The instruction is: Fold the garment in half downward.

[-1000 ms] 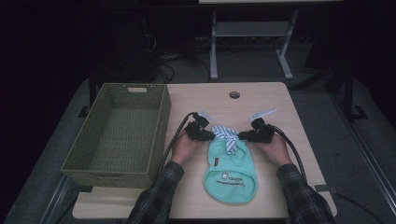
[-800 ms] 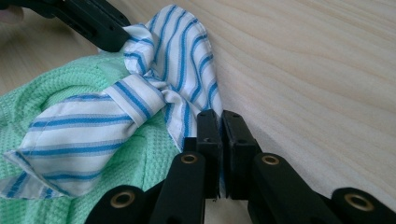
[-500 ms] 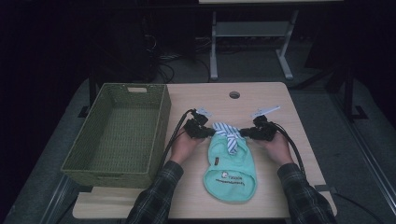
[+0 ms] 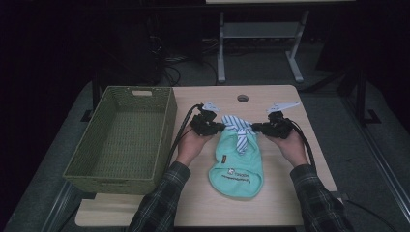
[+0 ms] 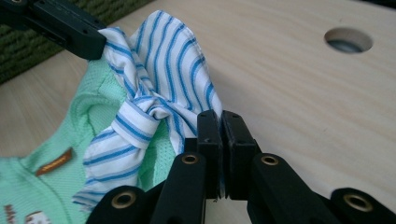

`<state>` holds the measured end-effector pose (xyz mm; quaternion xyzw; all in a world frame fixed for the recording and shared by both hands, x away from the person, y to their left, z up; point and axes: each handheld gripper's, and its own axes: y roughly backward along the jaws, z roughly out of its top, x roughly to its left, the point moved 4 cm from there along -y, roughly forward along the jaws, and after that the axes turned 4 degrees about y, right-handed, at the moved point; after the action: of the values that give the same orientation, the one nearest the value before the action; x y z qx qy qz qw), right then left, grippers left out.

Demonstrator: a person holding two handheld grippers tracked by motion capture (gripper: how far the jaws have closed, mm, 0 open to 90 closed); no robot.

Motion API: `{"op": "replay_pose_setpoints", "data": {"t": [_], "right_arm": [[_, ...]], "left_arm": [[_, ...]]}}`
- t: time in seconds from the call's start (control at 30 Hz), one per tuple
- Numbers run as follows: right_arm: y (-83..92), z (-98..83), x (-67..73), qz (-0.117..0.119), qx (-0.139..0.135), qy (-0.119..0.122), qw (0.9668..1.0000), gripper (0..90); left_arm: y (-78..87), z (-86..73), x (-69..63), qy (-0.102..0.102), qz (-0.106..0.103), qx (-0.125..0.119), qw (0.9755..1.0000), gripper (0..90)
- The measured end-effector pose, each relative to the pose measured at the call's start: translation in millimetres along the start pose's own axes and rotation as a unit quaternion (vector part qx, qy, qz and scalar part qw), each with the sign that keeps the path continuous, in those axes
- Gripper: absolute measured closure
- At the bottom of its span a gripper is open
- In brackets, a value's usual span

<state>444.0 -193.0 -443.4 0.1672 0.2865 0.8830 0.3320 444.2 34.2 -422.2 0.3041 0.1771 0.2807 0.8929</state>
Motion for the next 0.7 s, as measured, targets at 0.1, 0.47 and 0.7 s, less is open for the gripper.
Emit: {"op": "replay_pose_setpoints", "data": {"t": [0.1, 0.47, 0.7], "right_arm": [[4.3, 6.7, 0.1, -0.002, -0.001, -0.001, 1.0000, 86.8], [16.4, 35.3, 2.3, -0.017, -0.019, 0.022, 0.9994, 86.8], [22.8, 45.1, 7.1, -0.027, -0.029, 0.034, 0.9987, 86.8]], "left_arm": [[5.2, 4.8, 0.7, -0.010, 0.007, -0.003, 0.9999, 88.2], [26.5, 25.0, 0.8, -0.019, 0.022, -0.034, 0.9990, 88.0], [34.6, 25.7, -4.8, -0.033, 0.033, -0.038, 0.9982, 87.7]]}}
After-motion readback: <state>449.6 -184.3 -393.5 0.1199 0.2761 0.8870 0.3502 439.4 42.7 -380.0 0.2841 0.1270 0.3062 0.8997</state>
